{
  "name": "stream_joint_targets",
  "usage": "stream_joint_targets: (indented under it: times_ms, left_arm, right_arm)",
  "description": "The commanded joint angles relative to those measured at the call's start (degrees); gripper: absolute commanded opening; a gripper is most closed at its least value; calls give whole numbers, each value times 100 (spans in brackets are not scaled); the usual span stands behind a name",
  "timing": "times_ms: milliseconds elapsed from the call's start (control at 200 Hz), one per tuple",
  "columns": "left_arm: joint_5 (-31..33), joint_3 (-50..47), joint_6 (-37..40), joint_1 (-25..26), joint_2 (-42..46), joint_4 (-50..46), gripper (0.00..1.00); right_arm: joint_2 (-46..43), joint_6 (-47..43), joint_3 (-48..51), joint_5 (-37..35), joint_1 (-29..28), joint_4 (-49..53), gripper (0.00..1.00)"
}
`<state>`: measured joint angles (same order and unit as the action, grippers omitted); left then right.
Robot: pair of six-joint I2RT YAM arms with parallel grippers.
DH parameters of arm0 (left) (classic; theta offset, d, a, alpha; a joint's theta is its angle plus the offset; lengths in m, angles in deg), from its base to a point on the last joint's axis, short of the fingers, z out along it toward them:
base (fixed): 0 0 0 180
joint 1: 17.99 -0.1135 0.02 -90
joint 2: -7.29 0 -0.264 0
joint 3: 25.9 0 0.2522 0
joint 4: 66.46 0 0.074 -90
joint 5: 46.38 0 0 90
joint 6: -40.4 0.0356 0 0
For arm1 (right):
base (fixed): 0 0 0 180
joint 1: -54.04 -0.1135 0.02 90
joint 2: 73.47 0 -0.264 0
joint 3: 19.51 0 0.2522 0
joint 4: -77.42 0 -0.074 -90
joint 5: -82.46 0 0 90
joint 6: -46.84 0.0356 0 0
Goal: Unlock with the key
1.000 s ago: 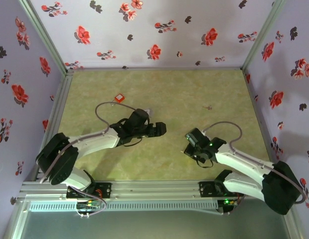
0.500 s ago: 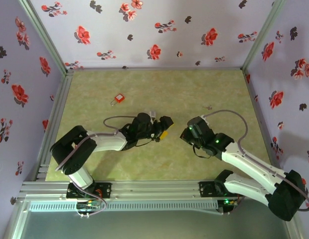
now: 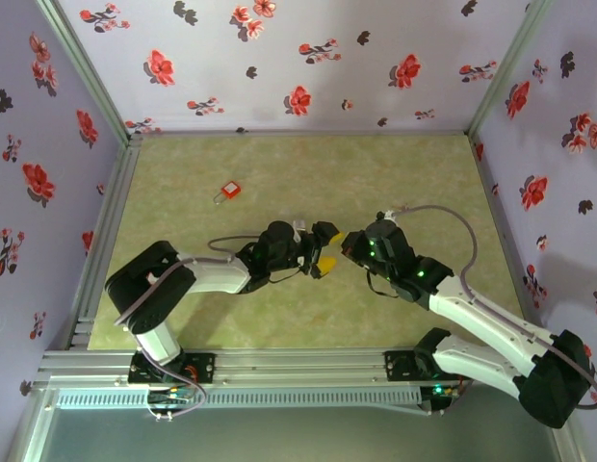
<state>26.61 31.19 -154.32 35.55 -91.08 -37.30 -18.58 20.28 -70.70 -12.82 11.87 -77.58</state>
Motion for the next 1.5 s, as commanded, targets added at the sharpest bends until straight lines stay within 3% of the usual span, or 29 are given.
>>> stream_joint_targets:
  times_ms: [0, 185, 905, 1120, 1305, 1490]
  left_arm:
    - [-96, -11, -463, 34, -170, 528, 86]
    - [-4, -6, -711, 12, -349, 877, 83]
    - [24, -17, -382, -389, -67, 568, 37]
    - [25, -44, -296, -449, -52, 524, 21]
    - [19, -26, -155, -484, 10, 307, 0]
    - [21, 21, 90, -536, 197, -42, 0]
  right_arm:
    - [-141, -51, 147, 205, -78, -716, 0]
    - [-153, -192, 288, 536, -206, -1116, 0]
    - [-363, -384, 684, 721, -414, -1252, 0]
    - [-400, -507, 719, 739, -412, -1186, 0]
    - [-433, -574, 761, 730, -414, -1144, 0]
    - [-495, -655, 781, 719, -415, -1151, 0]
